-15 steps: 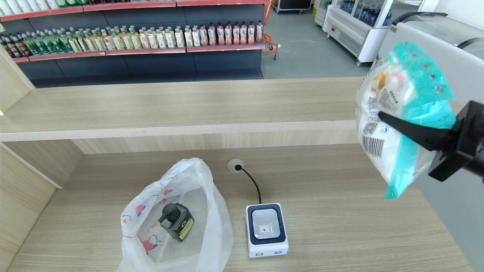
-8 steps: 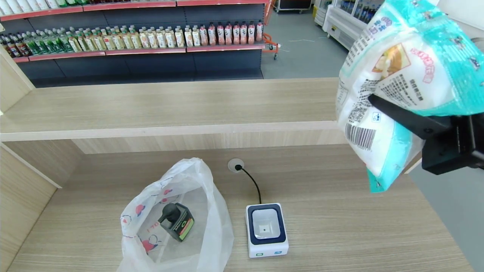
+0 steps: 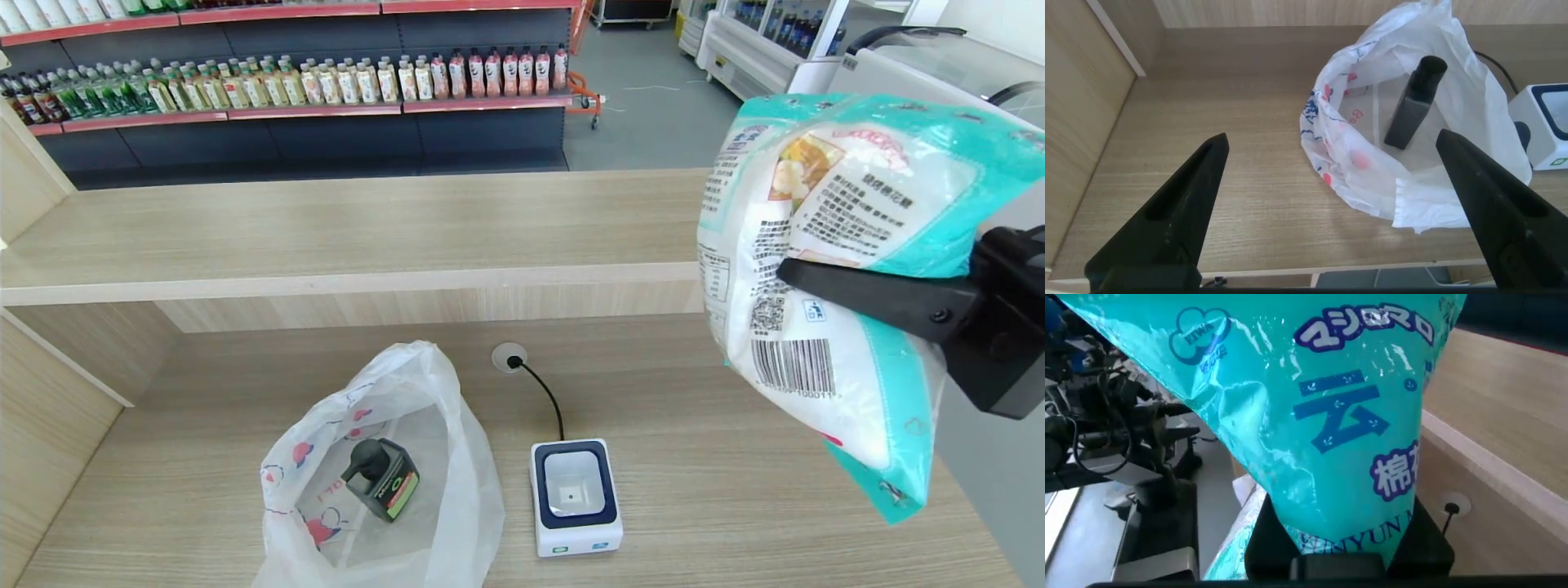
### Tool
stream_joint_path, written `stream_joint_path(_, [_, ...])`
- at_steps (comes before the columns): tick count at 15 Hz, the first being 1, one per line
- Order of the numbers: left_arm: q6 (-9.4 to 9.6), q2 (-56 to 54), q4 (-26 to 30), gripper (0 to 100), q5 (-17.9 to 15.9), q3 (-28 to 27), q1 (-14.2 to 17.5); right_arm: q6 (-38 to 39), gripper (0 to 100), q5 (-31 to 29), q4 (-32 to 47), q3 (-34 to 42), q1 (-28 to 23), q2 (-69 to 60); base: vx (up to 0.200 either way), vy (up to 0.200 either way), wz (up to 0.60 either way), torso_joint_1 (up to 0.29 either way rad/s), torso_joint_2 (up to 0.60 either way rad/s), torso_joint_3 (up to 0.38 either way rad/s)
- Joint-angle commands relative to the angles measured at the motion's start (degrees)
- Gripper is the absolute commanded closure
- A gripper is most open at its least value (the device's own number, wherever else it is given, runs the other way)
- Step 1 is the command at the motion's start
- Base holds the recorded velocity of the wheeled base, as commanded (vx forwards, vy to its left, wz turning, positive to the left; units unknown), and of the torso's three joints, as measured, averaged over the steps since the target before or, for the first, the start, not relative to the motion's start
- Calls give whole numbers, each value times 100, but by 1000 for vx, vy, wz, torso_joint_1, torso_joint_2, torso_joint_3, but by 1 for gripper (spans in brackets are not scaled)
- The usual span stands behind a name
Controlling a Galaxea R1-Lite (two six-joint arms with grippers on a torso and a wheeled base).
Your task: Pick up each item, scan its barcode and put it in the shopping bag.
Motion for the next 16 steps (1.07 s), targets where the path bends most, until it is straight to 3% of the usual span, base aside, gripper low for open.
stream_joint_path(1, [-1, -2, 0, 0, 0, 1, -8, -1, 100, -2, -1, 8, 71, -94, 0, 0, 0, 0, 0, 0])
stream_joint_path(6, [-1, -2, 0, 0, 0, 1, 0, 148, 100, -2, -62, -54, 282, 223, 0, 0, 0, 0, 0, 0])
stream_joint_path(9, [-1, -2, 0, 0, 0, 1, 0, 1440, 100, 640, -458, -54, 273, 267, 0, 0, 0, 0, 0, 0])
stream_joint_path(12, [-1, -2, 0, 0, 0, 1, 0, 3365, 100, 684, -1820, -45, 264, 671, 0, 0, 0, 0, 0, 0])
stream_joint_path(16, [-1, -2, 0, 0, 0, 1, 0, 3532, 100, 1211, -2761, 333, 317, 987, 0, 0, 0, 0, 0, 0])
